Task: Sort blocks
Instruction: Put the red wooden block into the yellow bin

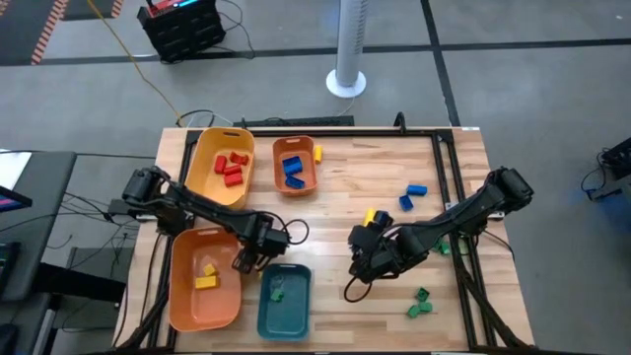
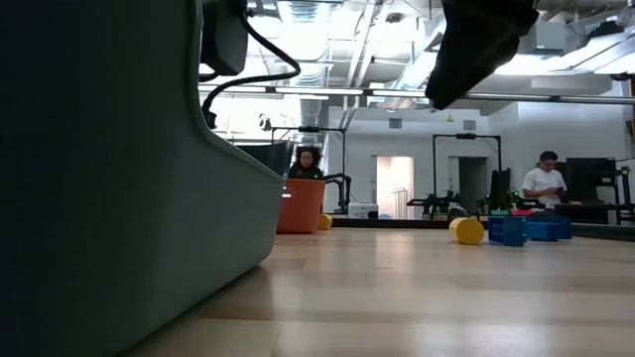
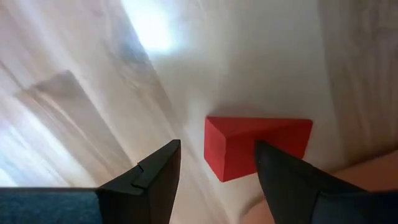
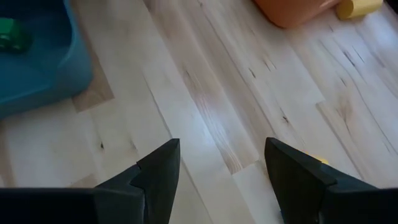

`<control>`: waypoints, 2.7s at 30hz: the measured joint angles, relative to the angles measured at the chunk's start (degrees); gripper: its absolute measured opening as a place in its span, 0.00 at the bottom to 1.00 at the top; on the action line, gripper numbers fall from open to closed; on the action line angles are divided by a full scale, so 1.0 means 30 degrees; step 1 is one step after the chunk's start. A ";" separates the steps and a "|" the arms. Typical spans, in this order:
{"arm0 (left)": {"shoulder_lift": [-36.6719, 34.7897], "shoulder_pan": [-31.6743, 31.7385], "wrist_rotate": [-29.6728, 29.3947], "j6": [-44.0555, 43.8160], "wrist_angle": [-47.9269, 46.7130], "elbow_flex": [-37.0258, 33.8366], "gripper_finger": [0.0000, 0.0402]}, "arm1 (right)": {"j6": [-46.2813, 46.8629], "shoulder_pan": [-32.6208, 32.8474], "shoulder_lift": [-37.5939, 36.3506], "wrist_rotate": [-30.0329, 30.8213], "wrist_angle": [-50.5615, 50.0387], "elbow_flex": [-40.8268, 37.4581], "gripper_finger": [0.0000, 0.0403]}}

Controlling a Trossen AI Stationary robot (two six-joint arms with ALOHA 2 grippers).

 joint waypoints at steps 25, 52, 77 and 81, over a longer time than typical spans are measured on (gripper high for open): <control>-0.0140 0.2276 -0.6919 1.1631 1.0113 0.0015 0.49 | 0.1148 0.0967 0.0007 0.0540 -0.0294 0.0000 0.61; -0.0619 0.4337 0.1782 -0.8409 0.1766 0.1801 0.64 | 0.0930 0.2061 0.0124 0.1717 -0.0148 0.0000 0.61; 0.1574 0.4504 -0.0219 -0.7862 0.4314 0.1224 0.73 | 0.0375 0.2004 0.0124 0.1968 0.0164 0.0000 0.61; 0.1574 0.4555 -0.0509 -0.7297 0.4297 0.1224 0.64 | 0.0378 0.2004 0.0124 0.1961 0.0158 0.0000 0.61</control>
